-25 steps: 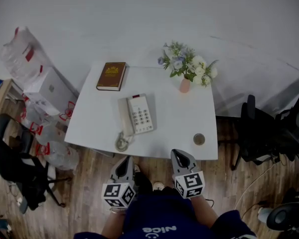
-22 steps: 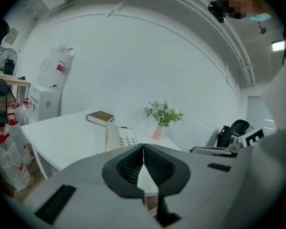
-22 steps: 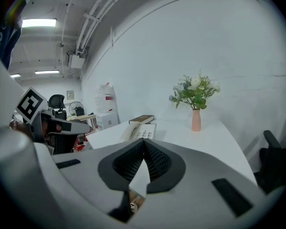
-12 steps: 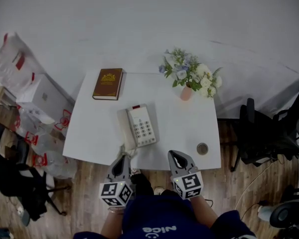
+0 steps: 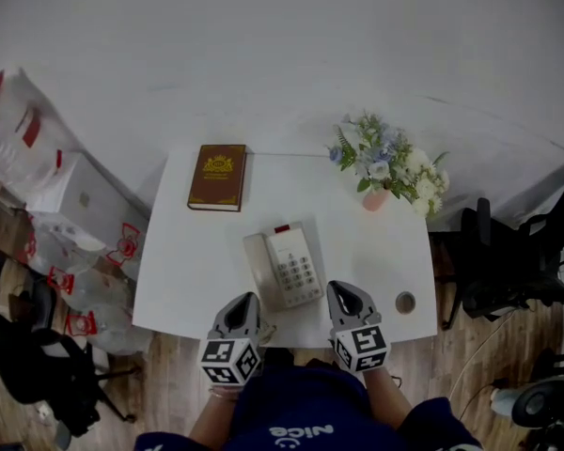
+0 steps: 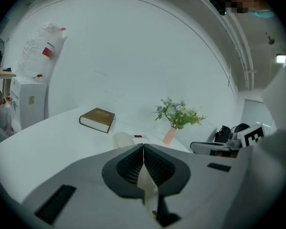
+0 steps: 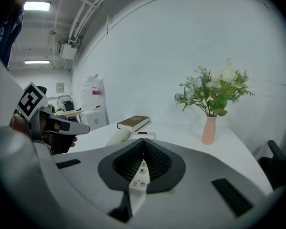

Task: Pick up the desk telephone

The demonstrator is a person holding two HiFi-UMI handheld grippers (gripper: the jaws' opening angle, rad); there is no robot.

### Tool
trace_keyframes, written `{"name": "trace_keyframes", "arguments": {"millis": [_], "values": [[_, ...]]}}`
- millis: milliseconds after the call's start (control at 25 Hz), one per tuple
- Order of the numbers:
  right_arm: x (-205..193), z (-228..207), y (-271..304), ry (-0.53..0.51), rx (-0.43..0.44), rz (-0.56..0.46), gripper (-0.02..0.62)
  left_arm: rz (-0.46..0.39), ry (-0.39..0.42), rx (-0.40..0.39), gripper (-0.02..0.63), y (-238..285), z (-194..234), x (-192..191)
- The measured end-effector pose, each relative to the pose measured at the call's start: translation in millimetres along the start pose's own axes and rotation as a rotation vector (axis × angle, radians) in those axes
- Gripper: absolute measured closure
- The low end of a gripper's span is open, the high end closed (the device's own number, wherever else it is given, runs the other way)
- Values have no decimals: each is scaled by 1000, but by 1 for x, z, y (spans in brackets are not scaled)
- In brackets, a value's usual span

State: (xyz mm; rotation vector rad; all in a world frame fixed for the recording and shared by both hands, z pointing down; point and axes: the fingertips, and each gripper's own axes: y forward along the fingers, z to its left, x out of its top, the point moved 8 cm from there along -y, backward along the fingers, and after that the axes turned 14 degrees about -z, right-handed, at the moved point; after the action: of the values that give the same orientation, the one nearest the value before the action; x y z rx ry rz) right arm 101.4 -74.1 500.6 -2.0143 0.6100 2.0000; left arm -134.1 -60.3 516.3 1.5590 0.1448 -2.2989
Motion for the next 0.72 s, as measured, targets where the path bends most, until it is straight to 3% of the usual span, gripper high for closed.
{"name": "trace_keyframes", "arguments": {"millis": [280, 720], "values": [[-1, 13, 35, -5, -46, 41, 572, 54, -36, -65, 589, 24, 29, 8], [-7, 8, 60, -35, -1, 113, 572, 85, -93, -23, 589, 37, 42, 6]]}}
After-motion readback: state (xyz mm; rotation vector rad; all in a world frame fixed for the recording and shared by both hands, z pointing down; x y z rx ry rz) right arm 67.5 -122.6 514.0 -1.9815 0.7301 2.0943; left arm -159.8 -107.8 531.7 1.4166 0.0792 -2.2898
